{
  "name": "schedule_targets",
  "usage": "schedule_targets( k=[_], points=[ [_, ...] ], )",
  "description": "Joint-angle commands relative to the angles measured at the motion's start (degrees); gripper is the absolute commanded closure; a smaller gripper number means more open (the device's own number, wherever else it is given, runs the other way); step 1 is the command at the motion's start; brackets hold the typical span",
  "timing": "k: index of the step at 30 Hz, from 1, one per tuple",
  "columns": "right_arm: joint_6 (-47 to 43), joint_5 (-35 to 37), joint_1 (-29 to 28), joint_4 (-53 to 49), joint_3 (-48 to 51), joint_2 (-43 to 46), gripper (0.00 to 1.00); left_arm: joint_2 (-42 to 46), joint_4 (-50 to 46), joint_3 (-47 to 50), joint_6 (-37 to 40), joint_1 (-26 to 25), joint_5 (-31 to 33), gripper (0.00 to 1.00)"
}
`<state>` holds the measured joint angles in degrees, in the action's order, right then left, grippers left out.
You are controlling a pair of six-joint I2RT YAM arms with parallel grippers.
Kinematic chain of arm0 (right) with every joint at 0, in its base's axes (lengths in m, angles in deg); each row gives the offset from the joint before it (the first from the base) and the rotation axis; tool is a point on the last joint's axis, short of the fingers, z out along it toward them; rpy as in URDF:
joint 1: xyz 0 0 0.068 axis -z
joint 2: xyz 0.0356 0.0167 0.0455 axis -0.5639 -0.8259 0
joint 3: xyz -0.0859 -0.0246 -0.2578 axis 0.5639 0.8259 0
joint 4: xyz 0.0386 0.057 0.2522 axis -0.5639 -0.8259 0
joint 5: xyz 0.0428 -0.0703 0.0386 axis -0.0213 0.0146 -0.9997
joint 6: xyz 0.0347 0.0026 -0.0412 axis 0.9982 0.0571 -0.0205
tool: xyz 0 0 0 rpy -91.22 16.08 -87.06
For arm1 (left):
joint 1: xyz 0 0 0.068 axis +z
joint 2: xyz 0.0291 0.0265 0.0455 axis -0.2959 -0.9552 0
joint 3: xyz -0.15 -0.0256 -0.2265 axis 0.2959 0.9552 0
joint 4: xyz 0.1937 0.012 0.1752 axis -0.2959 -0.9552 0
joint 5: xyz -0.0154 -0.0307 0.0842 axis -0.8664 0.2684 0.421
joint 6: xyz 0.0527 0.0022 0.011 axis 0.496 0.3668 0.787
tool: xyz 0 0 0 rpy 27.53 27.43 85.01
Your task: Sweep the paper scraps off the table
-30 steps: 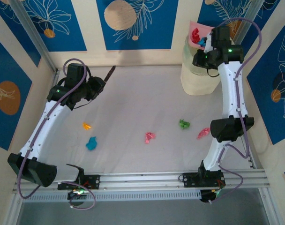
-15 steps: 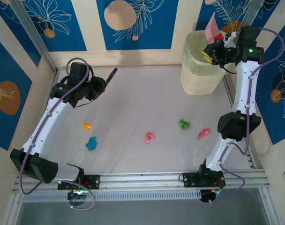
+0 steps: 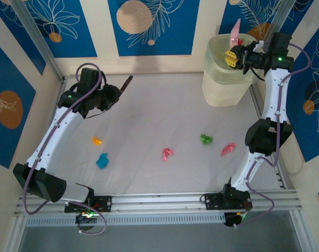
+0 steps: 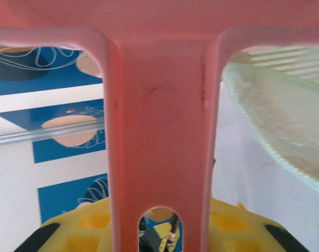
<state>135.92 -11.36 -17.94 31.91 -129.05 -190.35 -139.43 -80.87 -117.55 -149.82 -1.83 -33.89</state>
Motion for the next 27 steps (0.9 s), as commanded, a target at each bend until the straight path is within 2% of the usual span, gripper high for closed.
schedule_targets(
  k=[1,4,7,10,15,20,27],
  points=[
    [7.9,-5.7,0.6,6.1,0.3,0.3,1.0,-0.4,0.9,-2.9,0.5,-0.5,-0.6,1.0],
    [18.2,-8.8,1.4,15.4,5.5,1.3,1.0,-0.6,0.8,-2.8,0.5,-0.7,-0.7,1.0],
    [28.9,-8.4,2.0,28.4,12.9,4.2,1.0,-0.4,0.6,-2.6,0.5,-0.8,-0.5,1.0],
    [32.6,-8.2,2.3,32.5,14.6,4.5,1.0,-0.4,0.0,-2.6,0.6,-1.0,-0.3,1.0],
    [33.0,-8.3,2.2,32.9,15.2,4.7,1.0,0.2,-0.7,-2.2,1.3,-1.2,-0.2,1.0],
    [30.0,-7.7,2.4,28.6,14.2,7.4,1.0,0.2,-0.4,-1.7,1.6,-1.2,-0.2,1.0],
    [13.7,-5.1,1.9,15.0,12.4,13.6,1.0,-2.0,-0.1,-2.9,1.6,-1.9,-0.5,1.0]
  ],
)
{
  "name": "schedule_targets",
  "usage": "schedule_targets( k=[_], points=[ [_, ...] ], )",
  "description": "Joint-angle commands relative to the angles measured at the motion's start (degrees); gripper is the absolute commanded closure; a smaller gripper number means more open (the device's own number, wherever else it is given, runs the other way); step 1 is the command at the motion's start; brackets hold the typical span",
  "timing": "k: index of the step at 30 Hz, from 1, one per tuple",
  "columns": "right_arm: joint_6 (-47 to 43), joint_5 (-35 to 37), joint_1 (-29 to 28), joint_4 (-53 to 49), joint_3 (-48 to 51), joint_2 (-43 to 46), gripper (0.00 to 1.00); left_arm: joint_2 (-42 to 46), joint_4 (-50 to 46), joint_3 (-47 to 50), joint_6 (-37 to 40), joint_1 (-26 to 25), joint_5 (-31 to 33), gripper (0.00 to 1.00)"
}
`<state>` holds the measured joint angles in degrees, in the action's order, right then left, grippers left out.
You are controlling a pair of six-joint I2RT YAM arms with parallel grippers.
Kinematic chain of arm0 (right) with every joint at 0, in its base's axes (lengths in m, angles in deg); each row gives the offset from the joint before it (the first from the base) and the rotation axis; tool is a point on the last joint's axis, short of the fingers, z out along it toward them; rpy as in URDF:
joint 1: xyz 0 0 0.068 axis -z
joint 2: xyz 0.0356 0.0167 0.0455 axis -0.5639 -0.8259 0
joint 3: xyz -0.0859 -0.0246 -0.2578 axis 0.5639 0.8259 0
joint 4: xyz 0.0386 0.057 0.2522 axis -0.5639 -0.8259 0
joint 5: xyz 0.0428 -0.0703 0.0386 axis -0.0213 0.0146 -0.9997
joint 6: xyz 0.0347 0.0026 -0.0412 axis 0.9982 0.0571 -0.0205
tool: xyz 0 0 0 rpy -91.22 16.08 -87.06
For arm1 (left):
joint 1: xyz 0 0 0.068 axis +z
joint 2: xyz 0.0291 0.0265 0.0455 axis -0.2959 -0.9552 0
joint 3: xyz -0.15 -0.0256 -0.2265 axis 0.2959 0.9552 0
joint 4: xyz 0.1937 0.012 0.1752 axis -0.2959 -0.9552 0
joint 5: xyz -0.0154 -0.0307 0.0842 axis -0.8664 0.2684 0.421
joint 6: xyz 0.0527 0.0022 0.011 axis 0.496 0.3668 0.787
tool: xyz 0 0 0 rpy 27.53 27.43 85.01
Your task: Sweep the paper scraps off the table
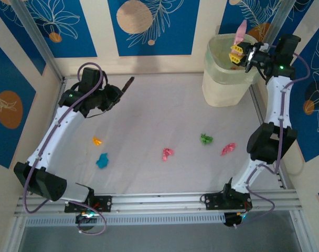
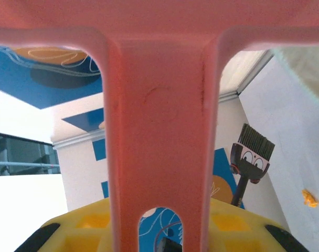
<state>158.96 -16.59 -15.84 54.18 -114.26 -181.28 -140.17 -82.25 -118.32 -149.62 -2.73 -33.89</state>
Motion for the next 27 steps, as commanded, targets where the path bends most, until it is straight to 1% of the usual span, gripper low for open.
schedule_targets(
  k=[1,3,5,9,11,13,15,17,19,21,24,27],
  points=[
    [-13.2,1.5,-0.7,-9.4,-2.2,5.9,1.0,-1.8,1.2,-2.5,1.5,-1.1,-0.4,1.0],
    [-19.8,5.9,-2.3,-13.4,-0.5,9.4,1.0,-2.8,1.3,-3.4,1.7,-1.3,0.1,1.0],
    [-27.8,10.9,-6.2,-13.0,4.1,14.3,1.0,-3.9,1.5,-4.1,1.7,-1.4,1.0,1.0],
    [-47.6,21.9,-19.5,-13.6,15.8,23.8,1.0,-7.0,0.9,-7.1,1.6,-1.7,3.1,1.0],
    [-54.7,26.7,-25.0,-16.2,20.6,26.6,1.0,-8.8,-0.9,-9.4,1.9,-2.0,4.1,1.0],
    [-59.0,31.5,-29.3,-19.1,25.2,28.5,1.0,-10.1,-3.8,-11.6,2.1,-2.5,6.1,1.0],
    [-60.6,35.4,-32.7,-22.2,29.6,30.0,1.0,-10.5,-6.1,-12.3,1.2,-3.1,8.5,1.0],
    [-60.1,38.6,-36.5,-23.4,34.6,32.4,1.0,-10.2,-7.2,-12.2,0.6,-3.5,10.9,1.0],
    [-59.5,41.7,-41.7,-21.5,41.7,35.5,1.0,-10.1,-7.8,-12.2,1.6,-3.5,12.0,1.0],
    [-58.6,47.3,-47.6,-19.0,46.9,36.6,1.0,-9.5,-8.2,-11.7,4.5,-3.5,12.5,1.0],
    [-54.6,57.2,-55.0,-16.9,49.3,32.6,1.0,-5.9,-9.8,-8.4,7.6,-3.5,11.2,1.0],
    [-50.7,67.5,-60.9,-19.8,44.9,24.1,1.0,2.1,-10.0,-1.0,11.5,-3.1,10.4,1.0]
  ],
)
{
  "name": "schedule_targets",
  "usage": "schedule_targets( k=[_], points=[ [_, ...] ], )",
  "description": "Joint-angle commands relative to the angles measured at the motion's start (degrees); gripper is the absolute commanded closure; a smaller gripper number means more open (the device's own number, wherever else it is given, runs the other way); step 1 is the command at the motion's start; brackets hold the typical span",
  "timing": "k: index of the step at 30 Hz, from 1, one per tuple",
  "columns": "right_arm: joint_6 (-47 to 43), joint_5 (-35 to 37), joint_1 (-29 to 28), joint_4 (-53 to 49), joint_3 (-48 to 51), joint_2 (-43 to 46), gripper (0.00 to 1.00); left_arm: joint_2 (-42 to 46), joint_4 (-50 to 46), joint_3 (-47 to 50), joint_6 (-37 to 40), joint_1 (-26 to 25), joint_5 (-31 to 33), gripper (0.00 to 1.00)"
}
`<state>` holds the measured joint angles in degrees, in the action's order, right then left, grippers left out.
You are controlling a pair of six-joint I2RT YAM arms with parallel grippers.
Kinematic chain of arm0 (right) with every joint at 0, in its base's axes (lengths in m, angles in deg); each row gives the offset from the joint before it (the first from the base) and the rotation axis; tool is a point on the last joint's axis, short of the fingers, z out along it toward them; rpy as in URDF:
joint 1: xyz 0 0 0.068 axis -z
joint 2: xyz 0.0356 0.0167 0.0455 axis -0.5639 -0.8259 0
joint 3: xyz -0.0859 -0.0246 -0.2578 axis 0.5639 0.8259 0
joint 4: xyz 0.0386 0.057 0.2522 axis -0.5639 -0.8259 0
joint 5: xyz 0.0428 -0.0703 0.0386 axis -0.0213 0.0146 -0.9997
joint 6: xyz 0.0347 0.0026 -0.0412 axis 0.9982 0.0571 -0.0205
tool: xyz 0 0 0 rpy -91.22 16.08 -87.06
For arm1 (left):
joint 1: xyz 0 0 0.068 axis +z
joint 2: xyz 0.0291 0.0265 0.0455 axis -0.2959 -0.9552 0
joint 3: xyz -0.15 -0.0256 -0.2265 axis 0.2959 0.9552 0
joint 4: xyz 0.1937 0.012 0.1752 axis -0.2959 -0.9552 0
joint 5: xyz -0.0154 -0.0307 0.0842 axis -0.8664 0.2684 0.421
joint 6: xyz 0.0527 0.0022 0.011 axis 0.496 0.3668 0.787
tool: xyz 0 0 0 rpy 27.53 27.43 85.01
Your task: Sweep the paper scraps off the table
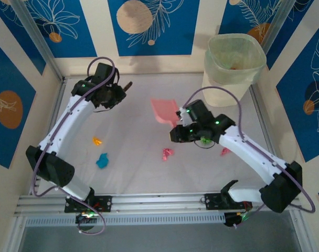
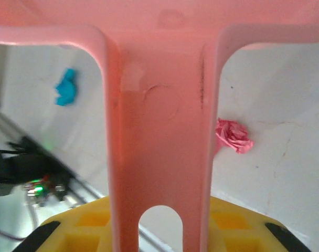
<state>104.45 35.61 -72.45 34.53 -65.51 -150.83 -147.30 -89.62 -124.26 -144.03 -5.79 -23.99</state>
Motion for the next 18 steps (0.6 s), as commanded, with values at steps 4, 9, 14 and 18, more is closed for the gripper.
schedule_targets(
  k=[4,9,14,18],
  points=[
    [6.9,19.6,-9.1,-12.3,-13.8,-16.3,1.0,19.1,-6.0,10.9,10.2,0.7,6.4,1.0],
    [0.0,23.8,-18.5,-22.2,-19.8,-23.0,1.0,26.1,-9.6,17.8,9.5,2.0,9.8,1.0],
    [-7.7,23.3,-25.5,-20.2,-15.5,-21.7,1.0,28.8,-13.4,18.3,7.3,3.2,13.4,1.0],
    [-14.1,19.2,-25.8,-18.4,-17.1,-25.7,1.0,25.9,-20.5,13.1,6.5,4.6,14.4,1.0]
  ],
)
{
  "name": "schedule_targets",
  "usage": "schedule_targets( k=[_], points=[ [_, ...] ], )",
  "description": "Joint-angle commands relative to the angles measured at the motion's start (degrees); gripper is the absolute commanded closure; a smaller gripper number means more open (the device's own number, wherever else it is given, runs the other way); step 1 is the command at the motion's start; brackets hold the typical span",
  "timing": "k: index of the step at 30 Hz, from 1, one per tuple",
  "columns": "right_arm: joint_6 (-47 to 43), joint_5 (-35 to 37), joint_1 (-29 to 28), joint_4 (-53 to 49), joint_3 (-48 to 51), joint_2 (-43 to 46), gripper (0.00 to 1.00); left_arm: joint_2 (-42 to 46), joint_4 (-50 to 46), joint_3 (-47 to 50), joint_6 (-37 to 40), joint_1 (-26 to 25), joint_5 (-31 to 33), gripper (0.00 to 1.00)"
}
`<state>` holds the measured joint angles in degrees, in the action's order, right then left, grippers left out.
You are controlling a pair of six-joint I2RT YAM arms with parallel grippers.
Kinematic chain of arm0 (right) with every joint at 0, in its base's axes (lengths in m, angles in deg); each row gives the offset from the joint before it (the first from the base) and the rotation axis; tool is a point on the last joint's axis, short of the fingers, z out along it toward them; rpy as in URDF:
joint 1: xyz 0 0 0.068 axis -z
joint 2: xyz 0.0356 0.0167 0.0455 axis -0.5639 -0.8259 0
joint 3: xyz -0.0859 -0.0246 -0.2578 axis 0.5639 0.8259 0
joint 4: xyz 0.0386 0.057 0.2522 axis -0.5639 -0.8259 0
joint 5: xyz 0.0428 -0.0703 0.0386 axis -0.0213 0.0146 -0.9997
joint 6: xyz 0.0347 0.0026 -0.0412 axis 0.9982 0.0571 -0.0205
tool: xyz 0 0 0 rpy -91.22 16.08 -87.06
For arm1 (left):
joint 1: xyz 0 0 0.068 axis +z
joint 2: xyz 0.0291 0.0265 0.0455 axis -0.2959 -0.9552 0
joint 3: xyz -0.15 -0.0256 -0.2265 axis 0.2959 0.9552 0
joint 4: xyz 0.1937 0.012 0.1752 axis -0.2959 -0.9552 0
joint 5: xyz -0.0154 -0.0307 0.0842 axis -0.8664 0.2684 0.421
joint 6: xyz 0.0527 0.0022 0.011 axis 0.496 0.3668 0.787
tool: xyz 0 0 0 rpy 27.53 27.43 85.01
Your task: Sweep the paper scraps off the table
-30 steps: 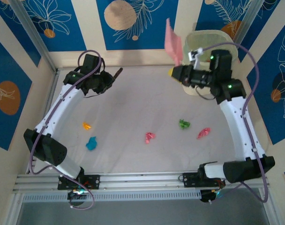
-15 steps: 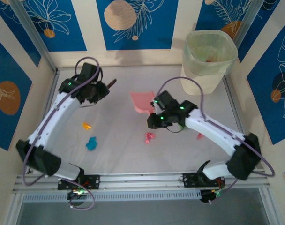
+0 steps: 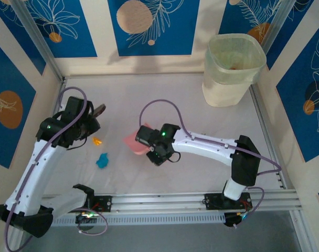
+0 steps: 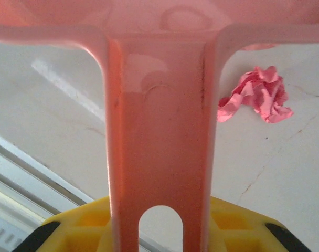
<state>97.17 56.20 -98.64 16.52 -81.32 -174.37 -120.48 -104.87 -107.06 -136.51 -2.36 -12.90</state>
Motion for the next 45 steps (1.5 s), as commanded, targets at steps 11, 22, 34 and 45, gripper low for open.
schedule_targets(
  k=[11,22,34,45],
  points=[
    [-14.3,-3.9,0.1,-3.0,-7.5,-11.2,1.0,3.3,-13.1,3.1,-19.4,2.6,-1.8,1.0],
    [-13.4,-5.1,-0.1,-6.9,-13.9,-20.3,1.0,2.8,1.1,15.6,-20.2,8.0,-16.2,1.0],
    [-10.5,-5.2,2.3,-8.5,-15.8,-23.2,1.0,-3.9,7.7,15.7,-12.4,7.9,-27.1,1.0],
    [-5.1,-9.6,8.7,-7.4,-15.7,-23.3,1.0,-12.7,7.8,9.9,-2.2,4.2,-36.8,1.0]
  ],
)
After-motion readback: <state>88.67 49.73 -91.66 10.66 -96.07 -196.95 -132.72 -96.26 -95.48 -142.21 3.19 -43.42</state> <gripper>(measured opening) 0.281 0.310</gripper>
